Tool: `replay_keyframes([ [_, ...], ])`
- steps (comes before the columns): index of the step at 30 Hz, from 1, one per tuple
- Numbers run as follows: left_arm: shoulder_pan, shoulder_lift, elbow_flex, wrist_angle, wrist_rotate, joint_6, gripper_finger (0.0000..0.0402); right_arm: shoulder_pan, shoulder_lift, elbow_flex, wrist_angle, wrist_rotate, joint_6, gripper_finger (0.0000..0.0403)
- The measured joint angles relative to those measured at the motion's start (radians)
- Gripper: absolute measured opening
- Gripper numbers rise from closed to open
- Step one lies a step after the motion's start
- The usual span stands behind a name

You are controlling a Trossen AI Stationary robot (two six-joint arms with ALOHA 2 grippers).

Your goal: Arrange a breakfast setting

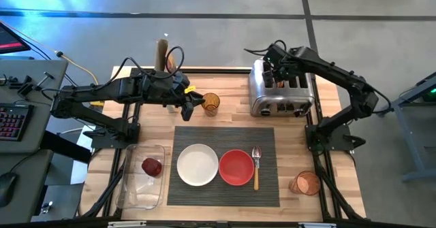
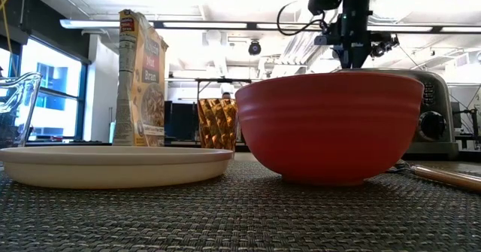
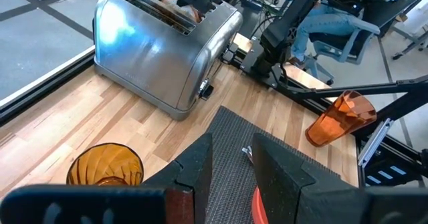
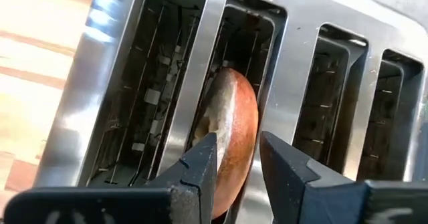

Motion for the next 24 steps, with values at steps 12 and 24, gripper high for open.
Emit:
replay_keyframes([
  [12, 0.0, 0.0, 0.0, 0.0, 0.0, 0.005, 0.0095, 0.0, 0.023, 0.0, -0.013, 0.002, -0.001, 0.0077],
  [24, 0.0, 0.0, 0.0, 0.0, 0.0, 0.006, 0.0095, 0.0, 0.023, 0.0, -0.014, 0.011, -0.011, 0.0008],
])
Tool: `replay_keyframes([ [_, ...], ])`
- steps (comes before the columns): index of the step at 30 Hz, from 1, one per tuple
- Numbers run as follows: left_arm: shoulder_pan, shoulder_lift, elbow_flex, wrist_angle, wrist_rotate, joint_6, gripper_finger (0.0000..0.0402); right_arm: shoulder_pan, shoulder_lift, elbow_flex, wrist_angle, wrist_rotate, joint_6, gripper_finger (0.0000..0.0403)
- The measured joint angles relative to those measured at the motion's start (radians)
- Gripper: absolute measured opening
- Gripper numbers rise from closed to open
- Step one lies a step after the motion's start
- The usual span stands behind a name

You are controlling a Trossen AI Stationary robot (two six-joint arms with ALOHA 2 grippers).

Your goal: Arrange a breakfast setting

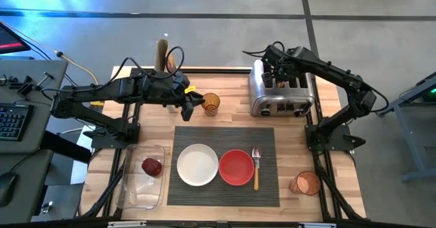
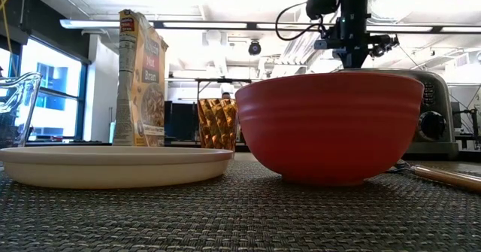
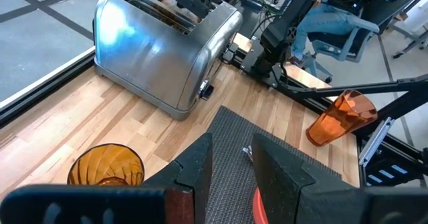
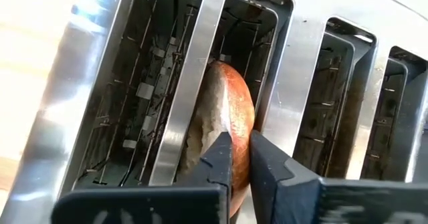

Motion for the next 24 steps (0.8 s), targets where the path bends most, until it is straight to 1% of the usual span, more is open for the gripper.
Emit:
replay_keyframes([
  [5, 0.0, 0.0, 0.0, 0.0, 0.0, 0.0, 0.0095, 0.0, 0.0, 0.005, -0.004, 0.001, -0.017, 0.0003],
  [9, 0.0, 0.0, 0.0, 0.0, 0.0, 0.0, 0.0095, 0.0, -0.002, 0.039, -0.029, 0.0, -0.034, 0.0001],
  [15, 0.0, 0.0, 0.0, 0.0, 0.0, 0.0, 0.0095, 0.0, -0.003, 0.12, -0.093, 0.011, -0.054, 0.0001],
  [24, 0.0, 0.0, 0.0, 0.0, 0.0, 0.0, 0.0095, 0.0, -0.003, 0.285, -0.19, 0.035, -0.105, 0.0],
])
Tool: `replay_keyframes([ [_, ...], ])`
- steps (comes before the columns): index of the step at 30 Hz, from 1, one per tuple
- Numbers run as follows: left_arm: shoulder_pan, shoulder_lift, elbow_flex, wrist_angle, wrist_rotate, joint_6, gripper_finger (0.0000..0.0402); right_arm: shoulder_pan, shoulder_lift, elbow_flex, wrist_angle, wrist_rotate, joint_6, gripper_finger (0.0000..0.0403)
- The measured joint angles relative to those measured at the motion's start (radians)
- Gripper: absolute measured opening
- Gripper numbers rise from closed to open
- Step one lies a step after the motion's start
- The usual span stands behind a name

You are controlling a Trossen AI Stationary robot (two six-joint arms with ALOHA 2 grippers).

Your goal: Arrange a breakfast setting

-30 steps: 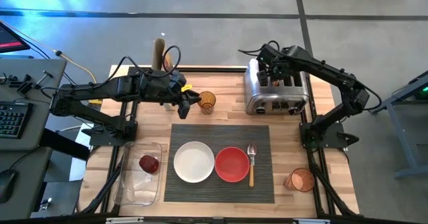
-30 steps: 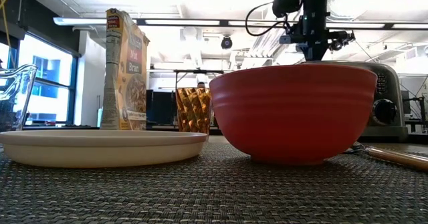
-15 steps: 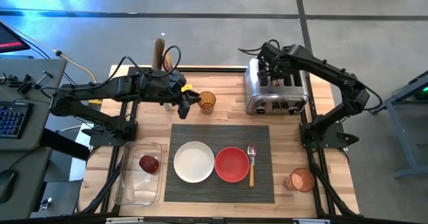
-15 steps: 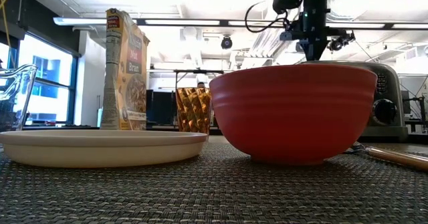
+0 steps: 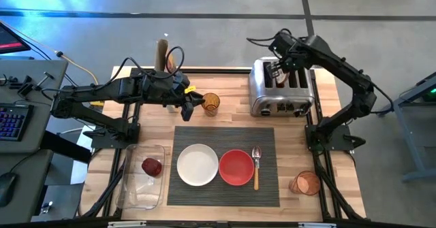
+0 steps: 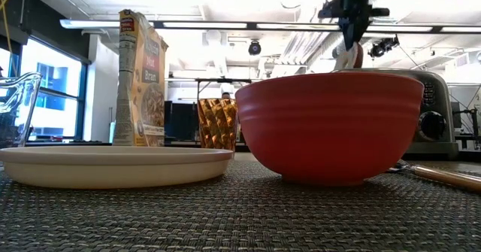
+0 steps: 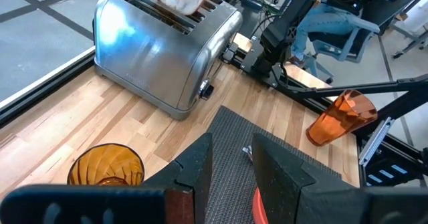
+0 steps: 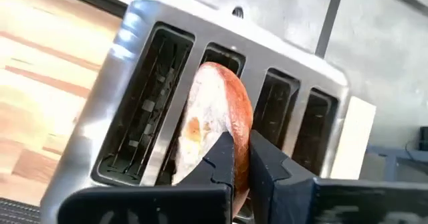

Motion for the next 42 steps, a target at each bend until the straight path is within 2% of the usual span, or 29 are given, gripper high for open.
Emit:
replay_keyframes([
  [8, 0.0, 0.0, 0.0, 0.0, 0.004, 0.0, 0.0095, 0.012, 0.0, 0.153, -0.082, 0.012, -0.057, 0.0],
  [16, 0.0, 0.0, 0.0, -0.018, 0.095, 0.017, 0.0095, 0.109, -0.001, 0.261, -0.083, -0.007, -0.106, 0.0],
  [28, -0.031, 0.0, 0.0, -0.018, 0.219, 0.054, 0.0095, 0.383, -0.001, 0.288, -0.053, -0.031, -0.093, 0.0],
  [42, -0.16, 0.0, 0.0, -0.016, 0.225, 0.176, 0.0095, 0.755, -0.001, 0.288, 0.199, -0.044, -0.078, 0.0],
])
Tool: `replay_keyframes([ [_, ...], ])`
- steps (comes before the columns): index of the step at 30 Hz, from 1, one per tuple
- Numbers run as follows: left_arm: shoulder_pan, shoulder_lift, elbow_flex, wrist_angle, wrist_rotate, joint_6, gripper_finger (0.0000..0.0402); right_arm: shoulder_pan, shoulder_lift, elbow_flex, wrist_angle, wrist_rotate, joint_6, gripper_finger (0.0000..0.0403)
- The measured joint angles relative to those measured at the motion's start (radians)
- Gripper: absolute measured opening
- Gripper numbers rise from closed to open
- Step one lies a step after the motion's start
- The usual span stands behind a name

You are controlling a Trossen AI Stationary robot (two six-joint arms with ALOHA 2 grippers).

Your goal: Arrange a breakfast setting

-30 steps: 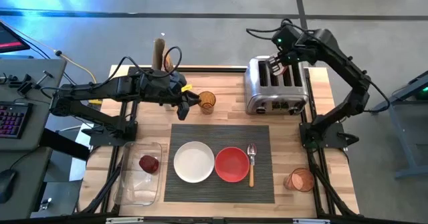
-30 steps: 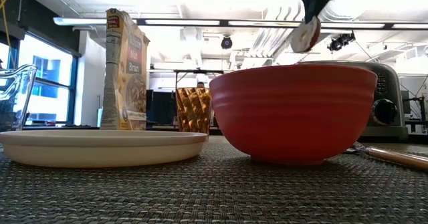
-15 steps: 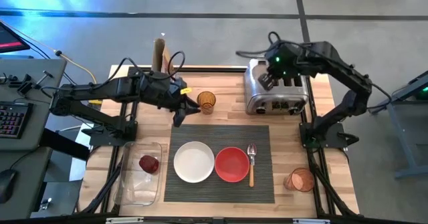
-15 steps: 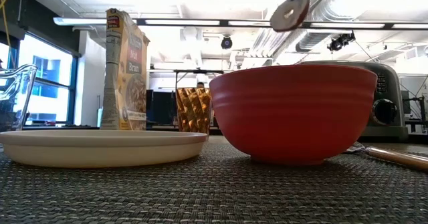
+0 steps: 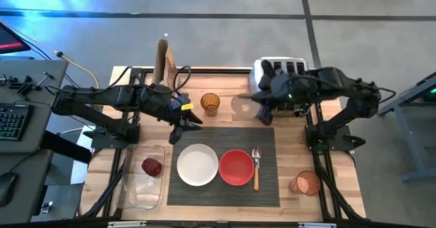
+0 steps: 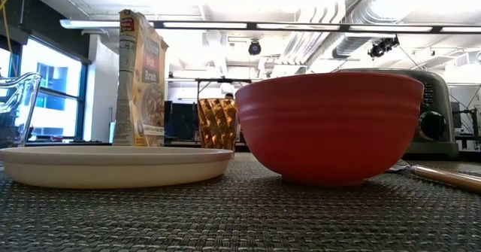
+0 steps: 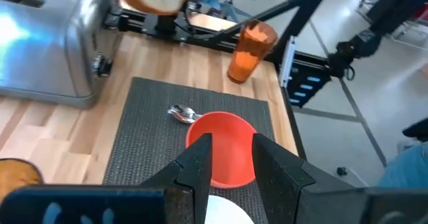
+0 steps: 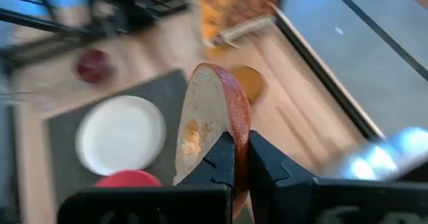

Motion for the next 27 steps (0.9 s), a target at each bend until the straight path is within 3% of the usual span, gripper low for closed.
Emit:
replay_keyframes([
  [9, -0.054, 0.002, 0.0, 0.011, 0.0, 0.007, 0.0095, 0.149, 0.031, 0.0, 0.178, 0.018, 0.009, 0.0],
  [22, -0.072, 0.06, 0.0, -0.002, 0.004, -0.012, 0.0096, 0.22, 0.145, 0.0, 0.238, 0.024, 0.063, 0.0],
  [27, -0.072, 0.09, 0.0, 0.0, 0.109, -0.038, 0.0113, 0.236, 0.183, 0.0, 0.255, 0.024, 0.082, 0.0],
])
